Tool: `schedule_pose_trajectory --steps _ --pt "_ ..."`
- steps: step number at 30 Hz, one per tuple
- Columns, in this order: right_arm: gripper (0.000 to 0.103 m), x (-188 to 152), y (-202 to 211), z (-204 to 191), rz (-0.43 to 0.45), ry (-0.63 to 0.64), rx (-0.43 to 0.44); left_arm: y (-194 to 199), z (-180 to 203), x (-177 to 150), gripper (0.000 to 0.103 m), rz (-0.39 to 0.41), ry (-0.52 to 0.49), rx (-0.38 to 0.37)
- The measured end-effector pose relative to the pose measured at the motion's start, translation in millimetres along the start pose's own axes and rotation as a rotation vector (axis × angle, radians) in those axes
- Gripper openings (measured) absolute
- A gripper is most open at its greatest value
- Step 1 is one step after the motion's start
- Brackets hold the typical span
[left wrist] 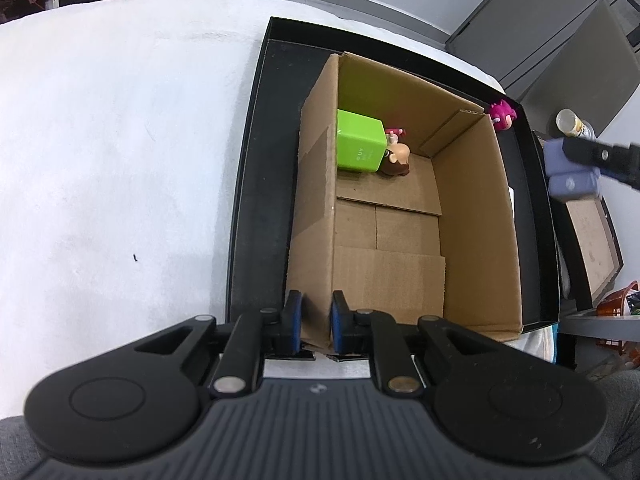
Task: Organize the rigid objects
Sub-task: 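Lift the lavender sofa with the right tool and carry it over the box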
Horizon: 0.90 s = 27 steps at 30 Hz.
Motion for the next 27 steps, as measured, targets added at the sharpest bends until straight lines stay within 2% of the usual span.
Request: schedule_pose_trajectory --steps 12,27 --pt "0.04 13.4 -25.5 -54.2 -0.011 0.061 0.047 0.2 -1.1 -0.3 0.014 0.003 0.002 -0.013" --pt "0.04 -6.5 -50.8 -90.5 -0.073 0.169 0.038 -0.9 -0.7 0.4 0.014 -0.001 0.002 -0.01"
Point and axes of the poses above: each gripper's, at about its wrist camera, not at the fingertips, and y roughly against the way its jaws point, z to its right, x to its top, the point moved 8 cm from there along -y, roughly the way its jaws point, and after that the axes turned 10 degrees about z, right-handed, at the moved point
